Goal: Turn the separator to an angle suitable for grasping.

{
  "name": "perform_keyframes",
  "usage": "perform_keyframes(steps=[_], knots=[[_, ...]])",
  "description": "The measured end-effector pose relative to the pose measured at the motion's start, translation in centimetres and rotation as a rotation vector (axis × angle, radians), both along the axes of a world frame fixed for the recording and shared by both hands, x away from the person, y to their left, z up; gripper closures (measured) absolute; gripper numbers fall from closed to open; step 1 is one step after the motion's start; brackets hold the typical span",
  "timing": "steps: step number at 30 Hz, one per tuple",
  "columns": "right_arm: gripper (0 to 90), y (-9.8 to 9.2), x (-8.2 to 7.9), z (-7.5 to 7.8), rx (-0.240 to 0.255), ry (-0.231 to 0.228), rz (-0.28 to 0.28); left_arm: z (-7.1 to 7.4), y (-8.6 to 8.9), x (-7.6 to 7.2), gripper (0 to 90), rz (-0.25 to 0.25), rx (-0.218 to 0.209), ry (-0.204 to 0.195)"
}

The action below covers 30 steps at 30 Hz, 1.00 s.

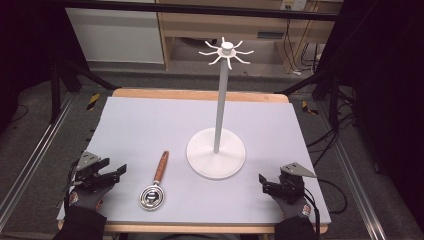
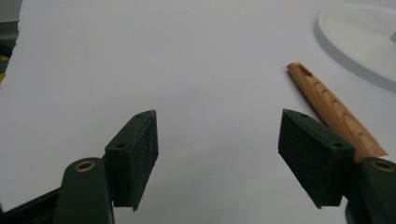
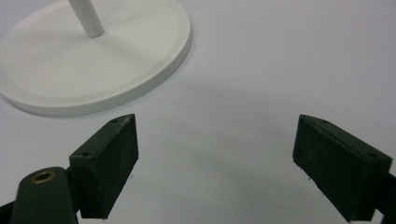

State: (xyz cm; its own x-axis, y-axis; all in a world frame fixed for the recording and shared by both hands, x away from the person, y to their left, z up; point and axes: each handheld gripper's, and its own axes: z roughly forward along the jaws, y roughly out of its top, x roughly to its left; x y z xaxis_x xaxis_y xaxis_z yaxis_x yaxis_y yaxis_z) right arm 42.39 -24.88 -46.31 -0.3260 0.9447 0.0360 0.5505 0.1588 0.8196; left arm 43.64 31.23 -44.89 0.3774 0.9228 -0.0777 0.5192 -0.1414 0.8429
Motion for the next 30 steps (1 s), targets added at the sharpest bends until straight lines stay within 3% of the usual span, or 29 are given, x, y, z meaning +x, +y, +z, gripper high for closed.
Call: perform_keyframes(steps=[6, 10, 20, 30], knots=[[13.8, 0.1, -0.2, 0.1, 0.003, -0.008, 0.008, 0.8, -1.0, -0.4, 31.6, -0.027, 0.011, 0.000], [13.8, 0.0, -0.3, 0.2, -0.011, -0.015, -0.011, 1.4, -2.1, -0.8, 35.1, -0.074, 0.047, 0.005], [13.8, -0.1, -0.2, 0.1, -0.011, -0.009, -0.024, 1.9, -4.0, -0.8, 37.0, -0.117, 0.007, 0.012], [13.5, 0.3, -0.3, 0.0, -0.039, -0.001, -0.024, 2.9, -5.5, -0.4, 39.6, -0.161, 0.036, 0.018]])
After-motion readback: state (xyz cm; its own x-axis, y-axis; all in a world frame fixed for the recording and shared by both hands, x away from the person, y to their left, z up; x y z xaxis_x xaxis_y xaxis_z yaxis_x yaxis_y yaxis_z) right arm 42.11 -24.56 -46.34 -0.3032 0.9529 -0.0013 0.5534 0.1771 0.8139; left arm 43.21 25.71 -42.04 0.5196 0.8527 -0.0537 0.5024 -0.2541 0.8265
